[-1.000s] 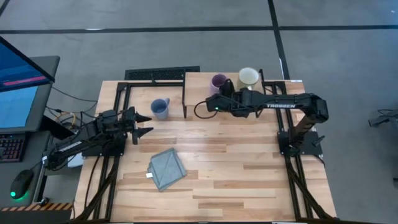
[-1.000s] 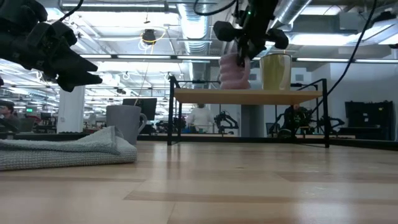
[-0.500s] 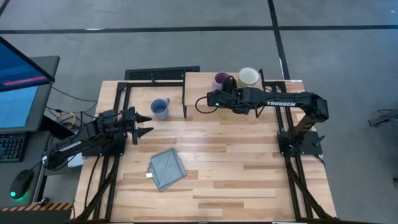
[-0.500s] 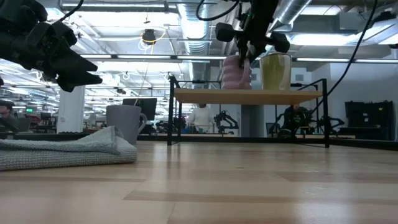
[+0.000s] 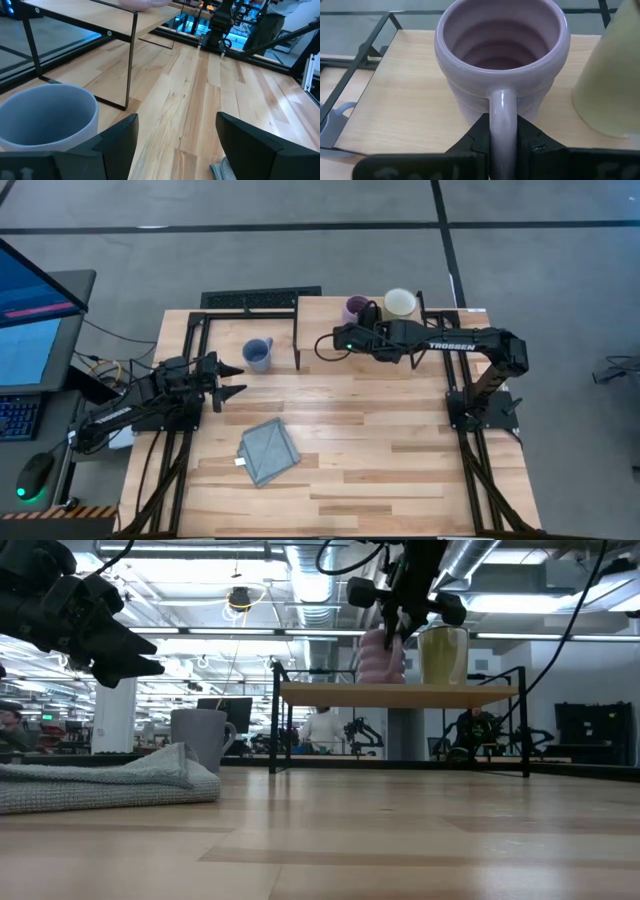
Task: Stack small to large cups/mugs on shelf
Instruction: Put the violet mug on the shelf
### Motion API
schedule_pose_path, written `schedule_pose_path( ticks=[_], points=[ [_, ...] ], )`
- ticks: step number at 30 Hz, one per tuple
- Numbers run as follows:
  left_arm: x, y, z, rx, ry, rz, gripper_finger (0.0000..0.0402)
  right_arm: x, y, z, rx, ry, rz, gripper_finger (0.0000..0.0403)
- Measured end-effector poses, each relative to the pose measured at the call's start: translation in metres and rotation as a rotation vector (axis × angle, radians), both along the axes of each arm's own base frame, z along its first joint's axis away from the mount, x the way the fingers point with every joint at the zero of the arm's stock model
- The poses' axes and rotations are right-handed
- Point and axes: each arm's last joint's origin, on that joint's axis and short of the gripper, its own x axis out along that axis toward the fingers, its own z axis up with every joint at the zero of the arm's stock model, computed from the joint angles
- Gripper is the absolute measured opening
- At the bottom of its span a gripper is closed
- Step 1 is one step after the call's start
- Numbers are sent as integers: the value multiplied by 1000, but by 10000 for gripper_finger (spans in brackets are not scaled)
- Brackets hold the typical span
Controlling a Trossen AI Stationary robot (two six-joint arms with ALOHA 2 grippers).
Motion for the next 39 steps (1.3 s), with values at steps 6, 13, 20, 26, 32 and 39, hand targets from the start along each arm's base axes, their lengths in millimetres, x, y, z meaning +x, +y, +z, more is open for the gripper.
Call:
schedule_pose_path(
  ticks=[6, 13, 20, 26, 32, 39],
  points=[
    [0, 0, 0, 0, 0, 0, 257, 0, 0, 0, -2, 1, -1, 61],
    [0, 0, 0, -6, -1, 1, 257, 0, 0, 0, 2, 4, 0, 61],
    [0, 0, 0, -6, -1, 1, 257, 0, 0, -1, 16, -3, 2, 65],
    [0, 0, 0, -9, -2, 2, 257, 0, 0, -1, 17, -4, 2, 66],
    [0, 0, 0, -9, -2, 2, 257, 0, 0, -1, 18, -4, 2, 66],
    [0, 0, 0, -9, -2, 2, 257, 0, 0, -1, 28, -34, -26, 67]
  ],
)
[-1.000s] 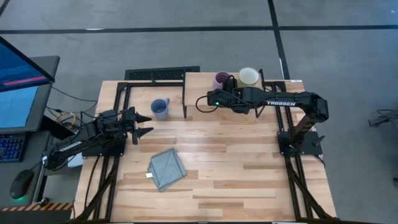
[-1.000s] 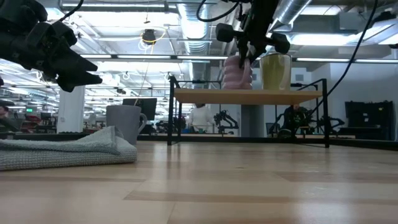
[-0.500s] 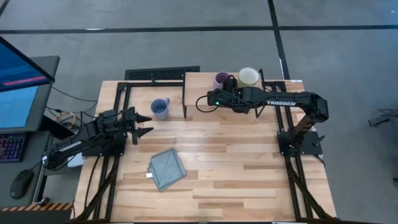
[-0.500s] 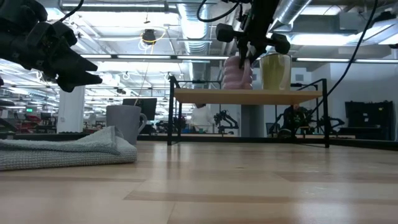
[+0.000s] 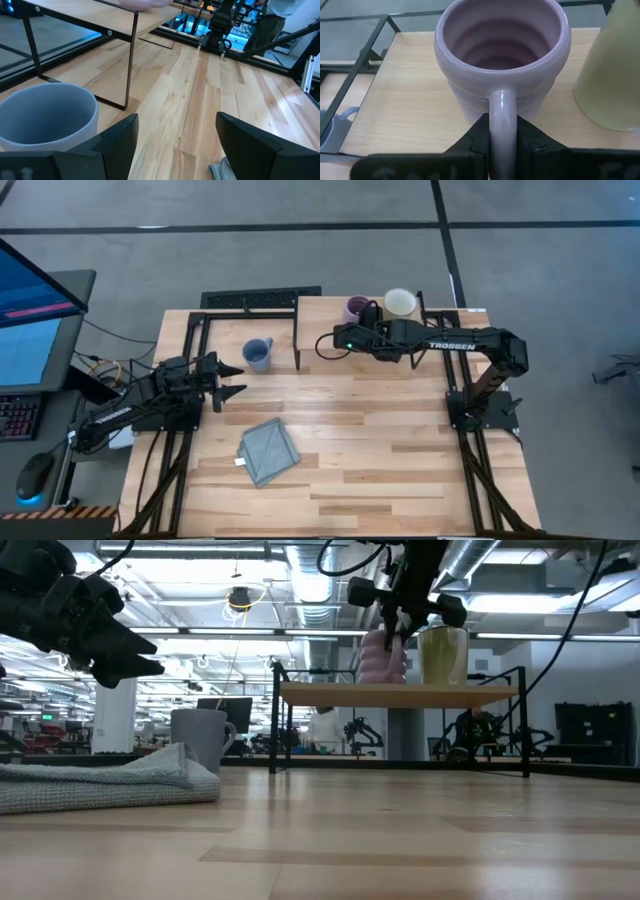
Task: Stack small to large cups/mugs on shelf
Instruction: Put the violet mug on the shelf
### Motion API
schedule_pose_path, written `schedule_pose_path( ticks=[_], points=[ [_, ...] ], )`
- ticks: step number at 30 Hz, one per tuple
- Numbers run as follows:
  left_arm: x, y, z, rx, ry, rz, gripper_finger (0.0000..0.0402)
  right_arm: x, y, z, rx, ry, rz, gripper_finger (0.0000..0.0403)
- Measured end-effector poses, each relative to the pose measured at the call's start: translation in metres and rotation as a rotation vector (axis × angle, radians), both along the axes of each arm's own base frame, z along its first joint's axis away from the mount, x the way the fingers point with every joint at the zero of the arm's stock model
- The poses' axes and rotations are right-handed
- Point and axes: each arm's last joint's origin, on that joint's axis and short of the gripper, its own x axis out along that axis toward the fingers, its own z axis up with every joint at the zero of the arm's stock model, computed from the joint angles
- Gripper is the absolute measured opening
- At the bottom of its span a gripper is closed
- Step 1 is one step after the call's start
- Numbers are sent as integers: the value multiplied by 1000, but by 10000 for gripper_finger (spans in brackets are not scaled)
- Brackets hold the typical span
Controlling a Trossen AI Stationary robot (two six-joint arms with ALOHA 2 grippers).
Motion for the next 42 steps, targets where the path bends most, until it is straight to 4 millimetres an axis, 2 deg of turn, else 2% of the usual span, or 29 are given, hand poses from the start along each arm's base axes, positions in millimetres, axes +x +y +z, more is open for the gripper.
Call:
schedule_pose_path(
  ticks=[32, 42],
  points=[
    [0, 0, 0, 0, 0, 0, 257, 0, 0, 0, 0, 20, 21, 68],
    [0, 0, 0, 0, 0, 0, 257, 0, 0, 0, 2, 15, 15, 87]
  ],
)
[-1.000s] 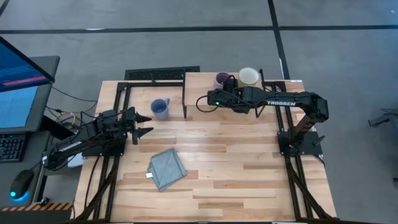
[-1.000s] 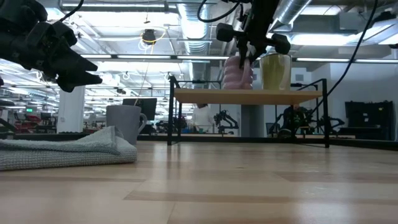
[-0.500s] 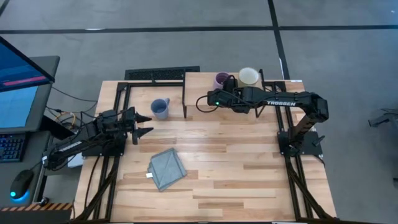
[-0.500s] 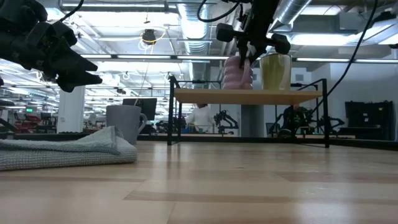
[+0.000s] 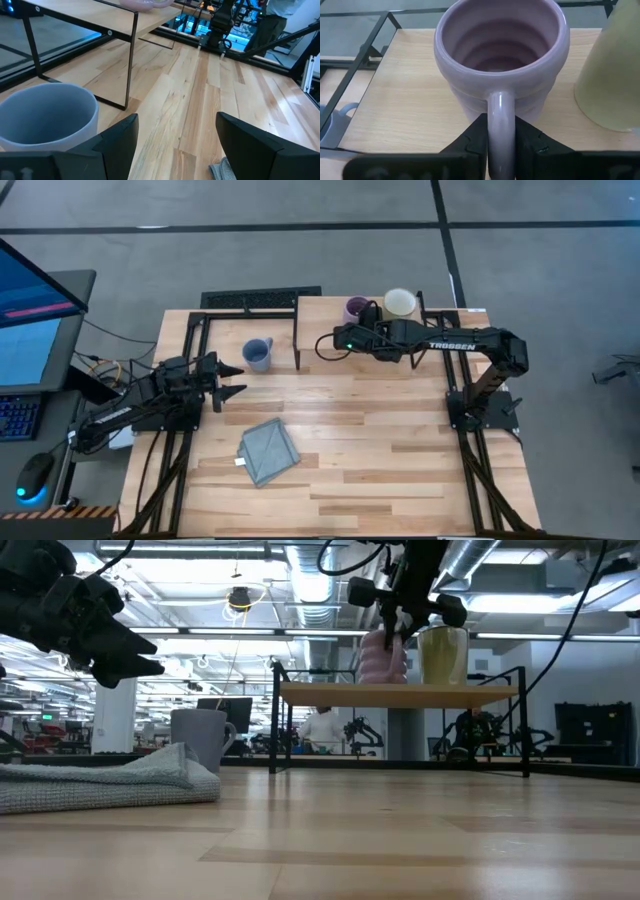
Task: Stack small to large cups/mugs on shelf
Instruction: Put the violet mug on the shelf
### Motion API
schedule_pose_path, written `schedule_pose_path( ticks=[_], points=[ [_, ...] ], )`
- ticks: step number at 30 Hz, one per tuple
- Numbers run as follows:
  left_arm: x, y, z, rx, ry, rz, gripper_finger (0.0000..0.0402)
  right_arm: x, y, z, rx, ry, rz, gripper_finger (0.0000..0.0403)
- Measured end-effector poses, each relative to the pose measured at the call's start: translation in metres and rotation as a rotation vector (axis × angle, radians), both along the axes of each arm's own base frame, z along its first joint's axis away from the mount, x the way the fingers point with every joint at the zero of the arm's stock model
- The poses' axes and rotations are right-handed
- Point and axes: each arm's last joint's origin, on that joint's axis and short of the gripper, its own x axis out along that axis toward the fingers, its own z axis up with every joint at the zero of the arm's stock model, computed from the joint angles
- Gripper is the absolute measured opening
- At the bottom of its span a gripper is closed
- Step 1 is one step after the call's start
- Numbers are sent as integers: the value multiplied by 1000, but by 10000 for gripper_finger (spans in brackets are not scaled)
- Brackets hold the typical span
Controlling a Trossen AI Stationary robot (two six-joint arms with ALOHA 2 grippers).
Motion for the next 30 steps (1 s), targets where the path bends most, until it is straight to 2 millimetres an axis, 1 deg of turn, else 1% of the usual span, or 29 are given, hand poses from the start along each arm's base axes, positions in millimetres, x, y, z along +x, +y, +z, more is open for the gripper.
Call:
schedule_pose_path(
  ticks=[10, 17, 30],
  points=[
    [0, 0, 0, 0, 0, 0, 257, 0, 1, 0, 0, -1, 2, 118],
    [0, 0, 0, 0, 0, 0, 257, 1, 2, -1, 42, -7, 23, 138],
    [0, 0, 0, 0, 0, 0, 257, 1, 2, -1, 49, -16, 18, 155]
  ],
)
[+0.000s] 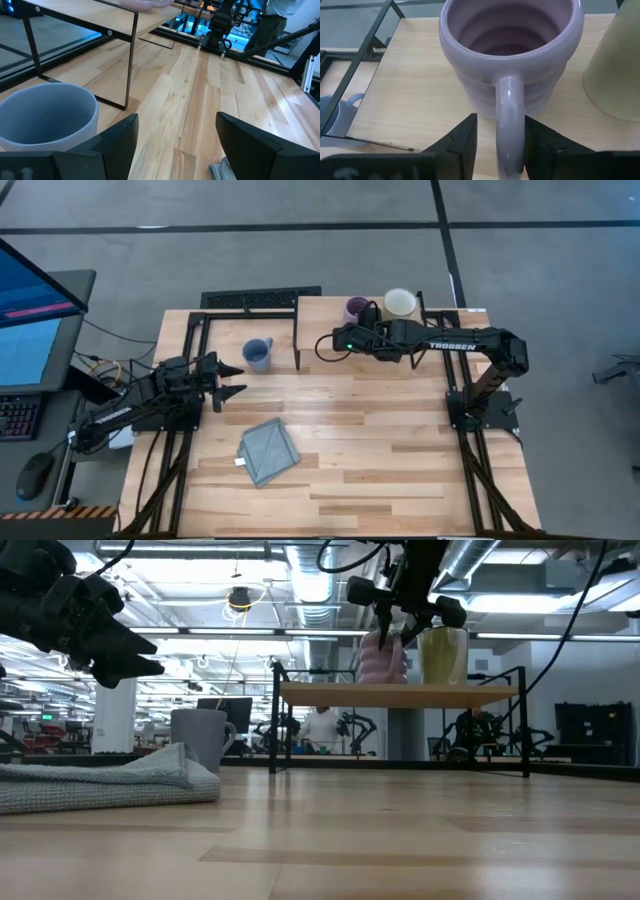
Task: Stack small to large cups/mugs on shelf
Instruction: Put the violet mug on the shelf
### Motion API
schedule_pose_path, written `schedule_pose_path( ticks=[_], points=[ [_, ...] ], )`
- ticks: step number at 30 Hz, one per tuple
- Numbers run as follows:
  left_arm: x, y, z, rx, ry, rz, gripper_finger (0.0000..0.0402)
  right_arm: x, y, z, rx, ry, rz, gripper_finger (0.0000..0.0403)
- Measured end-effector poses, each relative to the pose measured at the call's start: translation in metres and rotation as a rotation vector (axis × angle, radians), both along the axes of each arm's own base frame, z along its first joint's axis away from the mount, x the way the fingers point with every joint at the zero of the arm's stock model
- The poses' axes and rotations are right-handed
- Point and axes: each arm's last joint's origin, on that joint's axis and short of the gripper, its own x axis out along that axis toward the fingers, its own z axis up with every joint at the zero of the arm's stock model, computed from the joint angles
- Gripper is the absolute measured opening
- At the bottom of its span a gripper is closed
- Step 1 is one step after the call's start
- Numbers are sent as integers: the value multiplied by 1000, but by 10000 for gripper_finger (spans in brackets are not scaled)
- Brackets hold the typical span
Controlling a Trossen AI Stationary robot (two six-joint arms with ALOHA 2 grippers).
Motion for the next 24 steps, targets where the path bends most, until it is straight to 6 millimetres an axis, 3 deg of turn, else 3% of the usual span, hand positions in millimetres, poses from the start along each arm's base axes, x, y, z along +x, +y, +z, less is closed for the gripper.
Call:
schedule_pose_path(
  ticks=[24],
  points=[
    [0, 0, 0, -1, 1, 0, 257, 0, 2, 0, -4, 17, 20, 159]
  ],
)
